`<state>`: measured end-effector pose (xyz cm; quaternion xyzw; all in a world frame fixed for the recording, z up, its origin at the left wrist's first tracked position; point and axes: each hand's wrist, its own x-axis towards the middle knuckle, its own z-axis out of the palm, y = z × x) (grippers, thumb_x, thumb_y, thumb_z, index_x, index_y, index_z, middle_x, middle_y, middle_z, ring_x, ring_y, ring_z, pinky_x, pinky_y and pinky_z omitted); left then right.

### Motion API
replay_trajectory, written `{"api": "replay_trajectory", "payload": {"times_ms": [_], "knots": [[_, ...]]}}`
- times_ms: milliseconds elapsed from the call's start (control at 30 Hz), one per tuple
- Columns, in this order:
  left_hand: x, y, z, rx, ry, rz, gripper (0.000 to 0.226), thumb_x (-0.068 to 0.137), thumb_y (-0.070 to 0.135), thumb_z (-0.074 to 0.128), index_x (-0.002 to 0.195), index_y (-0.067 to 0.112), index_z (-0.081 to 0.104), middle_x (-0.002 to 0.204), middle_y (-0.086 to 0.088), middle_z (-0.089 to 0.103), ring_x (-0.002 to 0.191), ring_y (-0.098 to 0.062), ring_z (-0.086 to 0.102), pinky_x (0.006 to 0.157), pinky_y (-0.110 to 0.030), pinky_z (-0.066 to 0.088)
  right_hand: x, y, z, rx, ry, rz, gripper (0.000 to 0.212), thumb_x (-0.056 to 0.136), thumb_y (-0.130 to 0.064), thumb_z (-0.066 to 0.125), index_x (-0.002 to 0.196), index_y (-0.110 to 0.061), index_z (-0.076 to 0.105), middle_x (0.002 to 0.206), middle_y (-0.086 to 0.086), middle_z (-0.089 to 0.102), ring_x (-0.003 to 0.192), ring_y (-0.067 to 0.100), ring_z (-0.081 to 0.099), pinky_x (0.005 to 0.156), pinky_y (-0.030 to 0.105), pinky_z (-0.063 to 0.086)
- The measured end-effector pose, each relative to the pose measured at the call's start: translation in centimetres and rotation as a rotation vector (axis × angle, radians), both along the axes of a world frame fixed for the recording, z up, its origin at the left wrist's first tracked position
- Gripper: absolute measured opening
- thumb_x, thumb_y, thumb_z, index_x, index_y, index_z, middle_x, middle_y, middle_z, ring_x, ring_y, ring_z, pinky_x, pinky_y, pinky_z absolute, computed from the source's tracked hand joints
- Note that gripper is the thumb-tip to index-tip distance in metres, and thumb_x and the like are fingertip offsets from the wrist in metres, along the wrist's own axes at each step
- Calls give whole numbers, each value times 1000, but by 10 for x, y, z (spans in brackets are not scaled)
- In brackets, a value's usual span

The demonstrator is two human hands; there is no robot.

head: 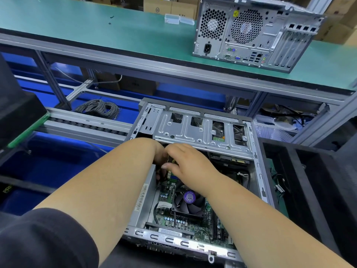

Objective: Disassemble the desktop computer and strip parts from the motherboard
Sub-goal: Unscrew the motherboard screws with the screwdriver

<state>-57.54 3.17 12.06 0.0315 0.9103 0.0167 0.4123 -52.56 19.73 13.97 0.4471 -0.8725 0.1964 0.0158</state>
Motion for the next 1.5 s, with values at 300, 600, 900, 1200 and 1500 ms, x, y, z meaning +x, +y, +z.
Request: {"api": "replay_trajectory", "payload": {"times_ms": [300,600,900,1200,1500], "knots": [[4,1,-5,147,-181,107,6,88,21,69,85,21,74,77,7,65,75,-11,57,90,-34,46,1,1,-5,-140,-90,-65,30,93,-13,62,120,-15,50,111,2,56,88,15,44,73,32,38],[5,3,-7,258,-232,232,24,92,13,63,111,0,68,81,-3,69,94,-23,60,108,-44,41,0,3,-3,-119,-75,-55,23,94,-7,61,115,-12,52,106,7,58,88,23,50,73,42,47],[8,6,-2,274,-250,259,24,96,8,55,116,-3,65,90,-7,70,84,-20,62,106,-42,43,0,4,-3,-106,-74,-38,24,94,-7,60,117,-11,52,105,7,58,87,21,47,73,41,46],[10,5,5,236,-255,200,23,95,14,57,114,5,67,100,-7,71,94,-20,59,101,-38,44,0,6,-2,-140,-190,-34,28,93,-10,60,119,-18,54,112,-2,58,91,18,53,80,35,46],[8,0,9,-9,19,119,13,91,27,58,84,17,56,81,-4,53,84,-24,51,83,-34,45,11,-1,1,-232,-161,-50,36,89,-12,69,124,-12,64,113,3,50,87,16,49,80,34,46]]}}
